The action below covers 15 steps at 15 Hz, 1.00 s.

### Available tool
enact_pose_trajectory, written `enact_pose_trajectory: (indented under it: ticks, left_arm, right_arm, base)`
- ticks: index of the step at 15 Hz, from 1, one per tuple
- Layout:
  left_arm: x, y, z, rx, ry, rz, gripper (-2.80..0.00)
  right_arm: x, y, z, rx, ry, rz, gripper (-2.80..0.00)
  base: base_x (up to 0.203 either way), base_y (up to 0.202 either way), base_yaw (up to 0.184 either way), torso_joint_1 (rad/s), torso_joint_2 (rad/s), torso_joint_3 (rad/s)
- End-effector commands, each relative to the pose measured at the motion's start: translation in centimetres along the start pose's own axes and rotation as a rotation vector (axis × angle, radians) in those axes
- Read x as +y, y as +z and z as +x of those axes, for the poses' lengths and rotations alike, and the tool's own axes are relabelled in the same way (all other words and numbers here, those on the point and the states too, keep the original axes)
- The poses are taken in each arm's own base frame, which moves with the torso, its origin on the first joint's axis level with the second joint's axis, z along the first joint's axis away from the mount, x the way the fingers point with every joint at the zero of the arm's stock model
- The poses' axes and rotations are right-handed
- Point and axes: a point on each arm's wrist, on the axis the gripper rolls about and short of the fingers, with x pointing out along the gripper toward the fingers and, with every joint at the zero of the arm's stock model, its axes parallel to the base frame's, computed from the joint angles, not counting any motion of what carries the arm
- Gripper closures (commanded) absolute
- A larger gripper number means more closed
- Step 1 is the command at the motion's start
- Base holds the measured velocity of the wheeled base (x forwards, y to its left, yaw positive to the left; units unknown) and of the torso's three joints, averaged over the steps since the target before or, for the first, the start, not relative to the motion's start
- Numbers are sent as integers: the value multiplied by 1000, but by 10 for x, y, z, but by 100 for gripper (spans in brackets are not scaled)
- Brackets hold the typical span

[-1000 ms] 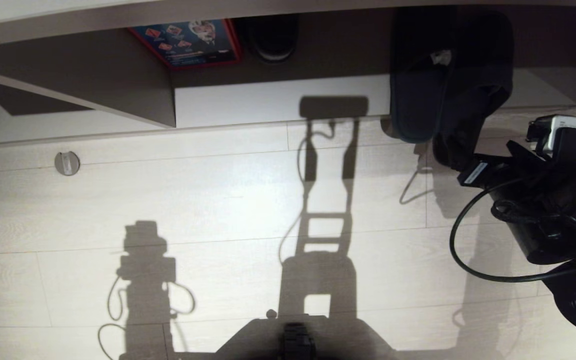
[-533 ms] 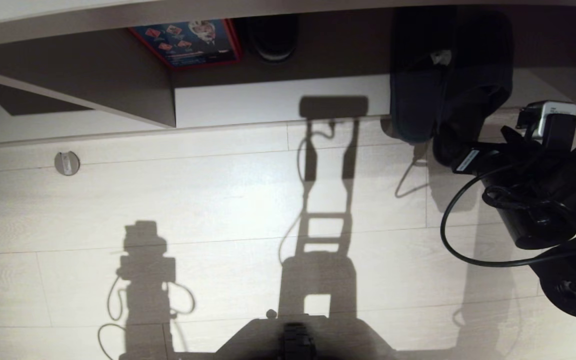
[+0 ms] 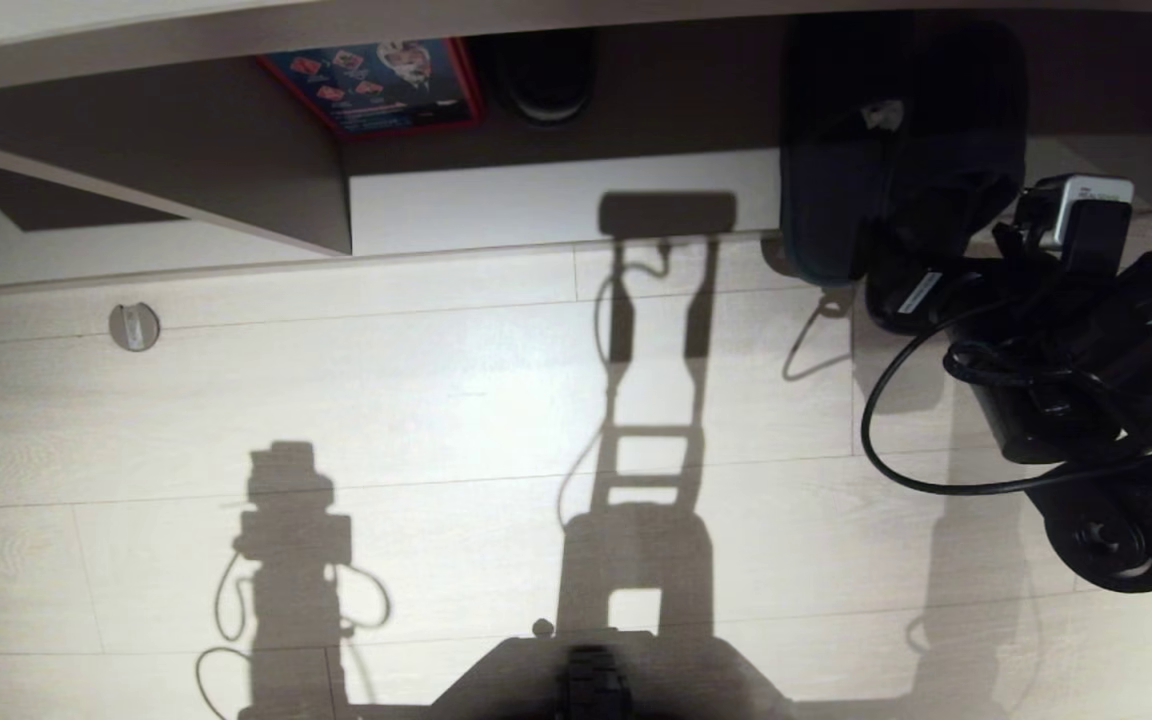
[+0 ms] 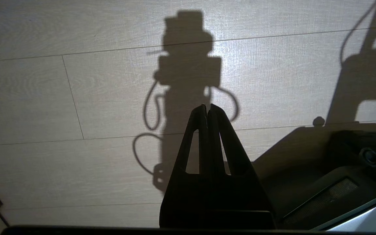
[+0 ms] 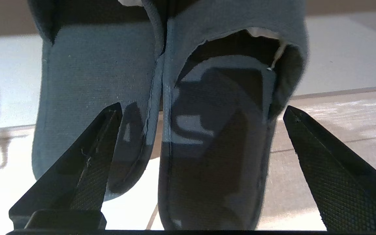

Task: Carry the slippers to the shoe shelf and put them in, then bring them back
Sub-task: Pick up the slippers in the shoe cabinet

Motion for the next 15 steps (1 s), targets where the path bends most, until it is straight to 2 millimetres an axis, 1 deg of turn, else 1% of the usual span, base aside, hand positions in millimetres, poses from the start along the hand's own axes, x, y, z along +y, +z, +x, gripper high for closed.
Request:
enact_pose_trajectory:
  ticks: [1, 5, 9, 12, 15]
  left_arm:
    - [0, 0, 0, -2, 1, 0, 0]
    - [0, 0, 0, 0, 1, 0, 0]
    - [0, 0, 0, -1, 1, 0, 0]
    - [0, 0, 0, -1, 1, 0, 0]
    - [0, 0, 0, -1, 1, 0, 0]
  right_arm:
    - [2, -3, 4, -6, -1, 0, -280]
    - [5, -3, 14, -32, -5, -15, -280]
    - [7, -5, 19, -43, -1, -20, -280]
    - [9, 0, 26, -70, -5, -26, -280]
    - [14, 5, 40, -122, -12, -33, -280]
  base:
    - [0, 0, 0, 0, 0, 0]
    - [0, 0, 0, 0, 0, 0]
    - [0, 0, 0, 0, 0, 0]
    - [0, 0, 0, 0, 0, 0]
    - [0, 0, 0, 0, 0, 0]
